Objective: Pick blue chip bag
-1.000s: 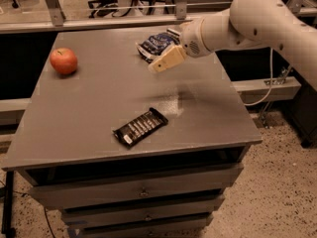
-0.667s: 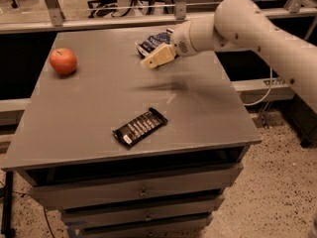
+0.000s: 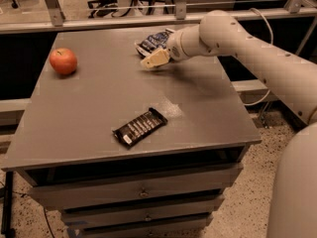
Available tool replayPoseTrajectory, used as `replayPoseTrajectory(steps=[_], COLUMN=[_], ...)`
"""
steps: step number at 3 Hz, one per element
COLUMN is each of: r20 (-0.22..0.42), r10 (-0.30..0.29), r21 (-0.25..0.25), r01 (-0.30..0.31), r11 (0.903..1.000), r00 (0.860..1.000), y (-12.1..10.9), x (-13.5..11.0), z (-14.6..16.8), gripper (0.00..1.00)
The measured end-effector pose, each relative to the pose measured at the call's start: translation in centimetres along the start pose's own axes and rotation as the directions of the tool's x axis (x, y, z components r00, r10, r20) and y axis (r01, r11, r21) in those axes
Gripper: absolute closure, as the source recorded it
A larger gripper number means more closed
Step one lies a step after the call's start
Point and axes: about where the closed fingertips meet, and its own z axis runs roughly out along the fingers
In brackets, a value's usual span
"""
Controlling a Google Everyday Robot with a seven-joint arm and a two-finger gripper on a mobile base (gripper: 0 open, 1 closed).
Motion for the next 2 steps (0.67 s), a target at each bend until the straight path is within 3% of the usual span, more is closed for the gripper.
replayPoseTrajectory(steps=[2], r20=[0.006], r10=[-0.006], r21=[0.075], r01=[0.006], r11=[0.9972], r00=[1.000], y=[-2.34], x=[0.30], z=[0.12], gripper=[0.64])
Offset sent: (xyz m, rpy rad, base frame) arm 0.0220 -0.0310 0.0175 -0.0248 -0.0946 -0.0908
